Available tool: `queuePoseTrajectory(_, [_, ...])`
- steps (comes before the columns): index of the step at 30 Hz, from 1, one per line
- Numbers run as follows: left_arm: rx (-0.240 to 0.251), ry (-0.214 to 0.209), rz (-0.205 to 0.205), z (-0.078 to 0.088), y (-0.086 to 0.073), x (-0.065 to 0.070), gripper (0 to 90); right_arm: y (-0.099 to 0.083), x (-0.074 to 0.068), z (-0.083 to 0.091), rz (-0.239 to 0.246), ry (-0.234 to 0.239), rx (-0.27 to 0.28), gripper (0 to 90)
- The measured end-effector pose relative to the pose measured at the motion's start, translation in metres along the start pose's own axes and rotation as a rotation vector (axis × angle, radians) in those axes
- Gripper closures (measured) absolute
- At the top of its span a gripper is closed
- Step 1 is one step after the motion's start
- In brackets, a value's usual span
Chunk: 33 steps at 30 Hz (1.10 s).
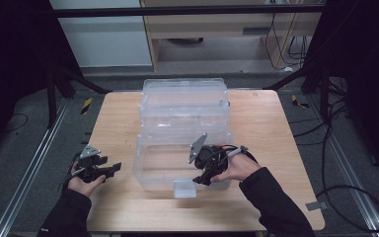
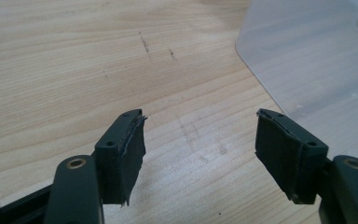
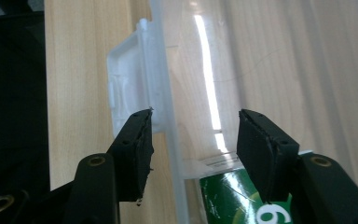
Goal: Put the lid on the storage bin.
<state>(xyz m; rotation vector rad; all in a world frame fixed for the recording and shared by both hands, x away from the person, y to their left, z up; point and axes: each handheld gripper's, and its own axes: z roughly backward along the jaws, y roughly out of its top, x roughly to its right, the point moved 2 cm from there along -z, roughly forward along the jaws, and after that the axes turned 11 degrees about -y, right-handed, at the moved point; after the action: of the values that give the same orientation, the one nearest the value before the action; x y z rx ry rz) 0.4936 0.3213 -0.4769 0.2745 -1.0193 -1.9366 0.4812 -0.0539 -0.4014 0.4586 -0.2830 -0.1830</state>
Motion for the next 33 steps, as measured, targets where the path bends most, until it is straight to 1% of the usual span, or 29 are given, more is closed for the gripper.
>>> queuePoseTrajectory(3, [0.014,-0.001,-0.007,0.003,0.005,0.000,33.0,-0.001,-0.002,-0.004,0.002,0.026,-0.018,46.0])
queuePoseTrajectory(6, [0.033,-0.007,-0.018,0.007,0.013,0.002,34.0,-0.002,-0.004,-0.007,0.005,0.034,-0.035,46.8])
queuePoseTrajectory(11, [0.078,-0.012,-0.041,0.017,0.031,0.005,35.1,-0.003,-0.007,-0.013,0.002,0.040,-0.061,50.6])
queuePoseTrajectory(13, [0.098,-0.019,-0.043,0.020,0.037,0.007,35.5,-0.003,-0.007,-0.015,0.004,0.051,-0.070,53.9])
queuePoseTrajectory(17, [0.118,-0.025,-0.069,0.027,0.050,0.009,36.4,-0.003,-0.008,-0.016,0.002,0.062,-0.082,58.9])
queuePoseTrajectory(20, [0.123,-0.042,-0.090,0.030,0.061,0.012,36.6,-0.003,-0.009,-0.016,0.005,0.066,-0.083,59.1])
queuePoseTrajectory(23, [0.117,-0.054,-0.129,0.032,0.073,0.015,37.5,-0.002,-0.009,-0.017,0.004,0.066,-0.085,59.3])
queuePoseTrajectory(26, [0.127,-0.074,-0.151,0.034,0.086,0.018,38.5,-0.002,-0.010,-0.016,0.006,0.062,-0.087,59.3])
queuePoseTrajectory(28, [0.126,-0.080,-0.173,0.036,0.094,0.020,38.8,-0.002,-0.010,-0.016,0.012,0.061,-0.087,59.2])
queuePoseTrajectory(32, [0.125,-0.094,-0.209,0.039,0.112,0.026,39.3,-0.002,-0.011,-0.017,0.010,0.055,-0.101,57.7])
queuePoseTrajectory(33, [0.124,-0.098,-0.218,0.039,0.116,0.028,39.3,-0.002,-0.012,-0.018,0.018,0.058,-0.108,57.2])
